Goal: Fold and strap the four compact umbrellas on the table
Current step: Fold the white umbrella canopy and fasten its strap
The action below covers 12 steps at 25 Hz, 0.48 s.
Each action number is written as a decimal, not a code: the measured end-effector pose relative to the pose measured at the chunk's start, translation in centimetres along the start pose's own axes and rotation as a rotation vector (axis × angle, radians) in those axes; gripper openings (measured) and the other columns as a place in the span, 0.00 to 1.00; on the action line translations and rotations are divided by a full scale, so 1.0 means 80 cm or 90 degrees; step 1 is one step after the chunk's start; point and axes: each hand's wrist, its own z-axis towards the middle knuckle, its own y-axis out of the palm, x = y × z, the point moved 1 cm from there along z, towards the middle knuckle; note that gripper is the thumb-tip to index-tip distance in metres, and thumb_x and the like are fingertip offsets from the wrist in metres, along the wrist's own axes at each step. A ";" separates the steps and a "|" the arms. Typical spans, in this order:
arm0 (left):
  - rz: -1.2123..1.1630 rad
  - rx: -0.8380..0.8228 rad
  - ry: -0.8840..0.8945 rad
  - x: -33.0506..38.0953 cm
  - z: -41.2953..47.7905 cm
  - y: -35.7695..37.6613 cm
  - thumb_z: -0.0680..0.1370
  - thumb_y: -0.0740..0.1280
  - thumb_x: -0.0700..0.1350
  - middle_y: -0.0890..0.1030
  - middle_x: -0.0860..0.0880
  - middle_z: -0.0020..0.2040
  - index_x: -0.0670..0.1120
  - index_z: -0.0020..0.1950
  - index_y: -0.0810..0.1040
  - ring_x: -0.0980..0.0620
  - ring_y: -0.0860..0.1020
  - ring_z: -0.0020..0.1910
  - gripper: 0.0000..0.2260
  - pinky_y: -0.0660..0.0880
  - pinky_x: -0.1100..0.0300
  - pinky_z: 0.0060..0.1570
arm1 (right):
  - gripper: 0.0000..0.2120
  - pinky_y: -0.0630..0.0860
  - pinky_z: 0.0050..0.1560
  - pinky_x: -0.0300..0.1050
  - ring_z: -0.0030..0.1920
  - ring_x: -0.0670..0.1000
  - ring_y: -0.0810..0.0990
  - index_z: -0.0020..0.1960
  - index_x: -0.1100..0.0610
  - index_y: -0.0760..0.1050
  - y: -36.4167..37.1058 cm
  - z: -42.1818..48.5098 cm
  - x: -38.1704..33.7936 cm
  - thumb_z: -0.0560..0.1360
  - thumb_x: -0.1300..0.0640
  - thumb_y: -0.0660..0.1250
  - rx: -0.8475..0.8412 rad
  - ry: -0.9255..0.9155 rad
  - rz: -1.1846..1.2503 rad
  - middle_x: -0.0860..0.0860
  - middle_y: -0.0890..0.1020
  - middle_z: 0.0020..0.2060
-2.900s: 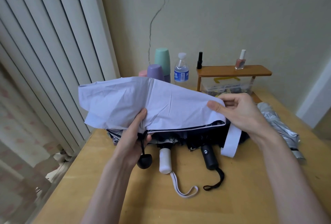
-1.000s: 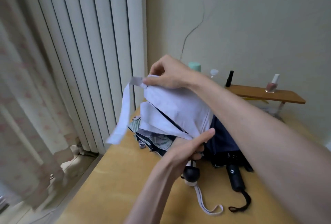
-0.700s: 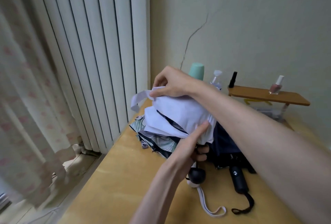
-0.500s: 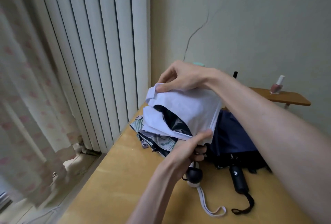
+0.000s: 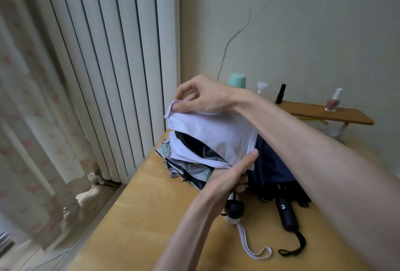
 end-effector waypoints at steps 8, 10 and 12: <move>-0.066 -0.027 0.066 0.004 0.003 -0.008 0.84 0.69 0.53 0.74 0.52 0.40 0.47 0.52 0.75 0.55 0.61 0.32 0.10 0.55 0.61 0.34 | 0.20 0.71 0.58 0.46 0.55 0.47 0.80 0.60 0.41 0.83 -0.003 -0.009 0.007 0.75 0.31 0.70 0.139 0.069 -0.367 0.41 0.85 0.53; -0.080 -0.021 0.064 0.004 0.003 -0.015 0.84 0.69 0.53 0.74 0.52 0.40 0.46 0.53 0.76 0.54 0.61 0.33 0.11 0.56 0.62 0.33 | 0.27 0.69 0.69 0.48 0.64 0.45 0.77 0.67 0.37 0.79 -0.040 -0.037 0.008 0.72 0.26 0.69 0.062 0.129 -0.268 0.42 0.81 0.63; -0.069 -0.019 0.067 0.005 0.002 -0.021 0.84 0.69 0.53 0.71 0.54 0.37 0.46 0.50 0.75 0.54 0.60 0.33 0.12 0.56 0.62 0.32 | 0.30 0.69 0.73 0.49 0.70 0.44 0.74 0.71 0.34 0.75 -0.064 -0.065 0.020 0.70 0.28 0.72 -0.004 0.180 -0.186 0.41 0.78 0.68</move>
